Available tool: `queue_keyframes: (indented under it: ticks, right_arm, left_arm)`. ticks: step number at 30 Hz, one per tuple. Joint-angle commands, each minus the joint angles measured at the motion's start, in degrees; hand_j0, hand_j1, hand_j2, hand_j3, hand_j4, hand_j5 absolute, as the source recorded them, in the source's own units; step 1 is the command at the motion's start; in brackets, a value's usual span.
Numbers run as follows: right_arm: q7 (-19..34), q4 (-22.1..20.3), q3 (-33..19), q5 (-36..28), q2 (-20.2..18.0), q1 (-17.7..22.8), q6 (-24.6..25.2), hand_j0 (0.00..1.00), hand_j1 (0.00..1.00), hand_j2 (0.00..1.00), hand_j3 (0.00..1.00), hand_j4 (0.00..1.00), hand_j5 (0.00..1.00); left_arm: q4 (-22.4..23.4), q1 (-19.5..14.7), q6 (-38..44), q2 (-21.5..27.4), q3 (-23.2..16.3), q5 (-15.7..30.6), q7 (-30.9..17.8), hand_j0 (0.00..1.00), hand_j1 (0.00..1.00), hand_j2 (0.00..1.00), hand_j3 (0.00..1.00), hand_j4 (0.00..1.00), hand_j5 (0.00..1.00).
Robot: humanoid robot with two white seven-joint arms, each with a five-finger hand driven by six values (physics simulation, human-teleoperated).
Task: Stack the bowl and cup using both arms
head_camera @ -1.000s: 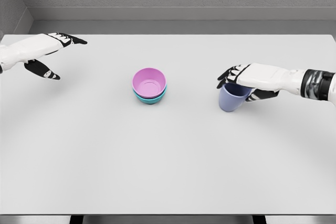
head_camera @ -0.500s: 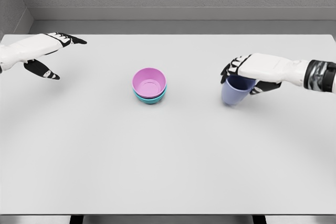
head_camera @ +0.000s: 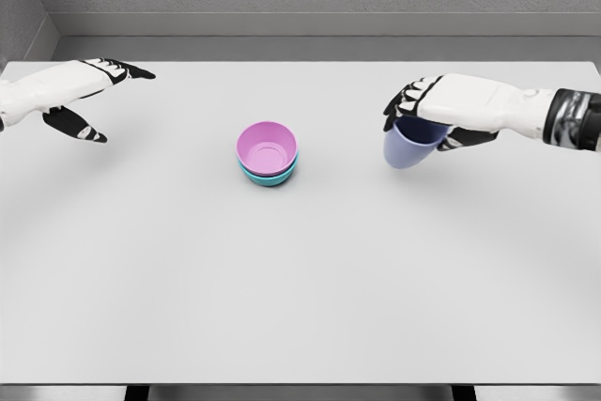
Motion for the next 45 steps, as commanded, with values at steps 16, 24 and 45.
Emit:
queue_keyframes:
  ticks: [16,24,45]
  right_arm:
    - [-0.22,-1.73,-0.14,-0.29,3.31,-0.97,0.29,0.6,0.6,0.6,0.6,0.6,0.6]
    - [-0.3,-1.64,-0.31,-0.38,5.16,-1.67,0.38,0.6,0.6,0.6,0.6,0.6,0.6]
    - [-0.39,-1.47,0.74,-0.47,11.66,-2.99,0.46,0.6,0.6,0.6,0.6,0.6,0.6]
  left_arm:
    - [-0.01,0.0,0.14,0.24,0.12,0.39,0.03,1.0,1.0,1.0,1.0,1.0,1.0]
    - [-0.01,0.0,0.14,0.33,0.12,0.39,0.03,1.0,1.0,1.0,1.0,1.0,1.0]
    - [-0.01,0.09,0.14,0.24,0.12,0.39,0.03,1.0,1.0,1.0,1.0,1.0,1.0]
